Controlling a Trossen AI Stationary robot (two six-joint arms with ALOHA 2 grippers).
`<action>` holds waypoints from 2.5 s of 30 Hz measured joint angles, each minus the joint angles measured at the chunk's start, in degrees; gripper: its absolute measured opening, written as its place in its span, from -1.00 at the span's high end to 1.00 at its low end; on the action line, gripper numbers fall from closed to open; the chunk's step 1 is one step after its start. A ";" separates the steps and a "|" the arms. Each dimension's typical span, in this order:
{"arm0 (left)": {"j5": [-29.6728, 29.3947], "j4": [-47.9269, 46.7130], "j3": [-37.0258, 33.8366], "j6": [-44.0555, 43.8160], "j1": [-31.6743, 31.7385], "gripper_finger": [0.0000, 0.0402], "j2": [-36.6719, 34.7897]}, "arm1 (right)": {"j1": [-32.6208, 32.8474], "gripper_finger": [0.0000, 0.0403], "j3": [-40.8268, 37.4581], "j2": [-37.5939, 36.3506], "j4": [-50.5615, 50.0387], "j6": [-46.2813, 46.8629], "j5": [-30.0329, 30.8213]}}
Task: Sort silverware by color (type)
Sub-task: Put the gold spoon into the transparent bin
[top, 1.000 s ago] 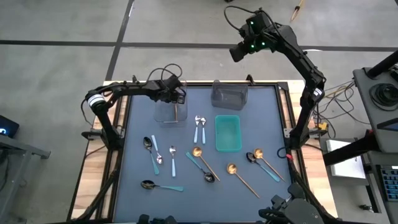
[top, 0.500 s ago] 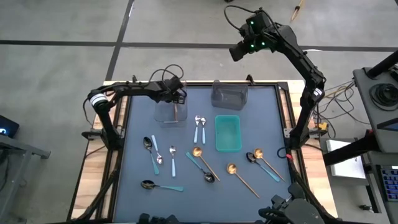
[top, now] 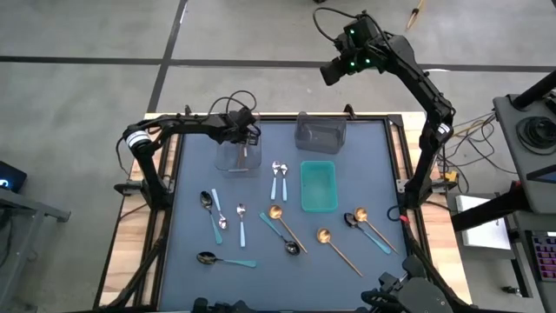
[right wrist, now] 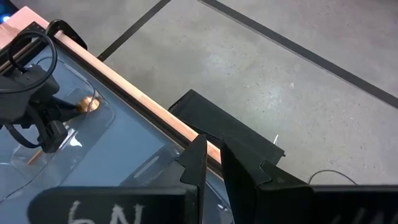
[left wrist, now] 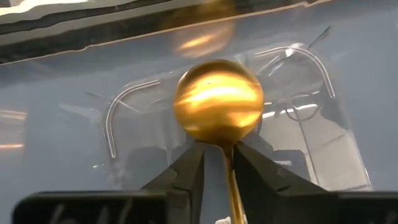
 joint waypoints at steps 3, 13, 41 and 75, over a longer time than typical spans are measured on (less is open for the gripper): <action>0.17 -0.02 0.00 0.17 0.00 0.83 -0.01 | 0.00 0.81 0.00 0.00 -0.01 0.00 0.01; 2.01 -2.18 3.31 -0.55 0.11 0.99 0.39 | 0.00 0.81 0.00 0.00 -0.01 -0.29 0.00; 3.62 -15.56 13.11 5.35 -0.02 1.00 -7.41 | 0.00 0.81 0.00 0.00 -0.03 -2.64 -2.15; 73.67 74.29 -0.89 -13.21 4.28 1.00 -19.61 | 7.88 0.81 -9.92 0.03 17.27 -24.54 -55.13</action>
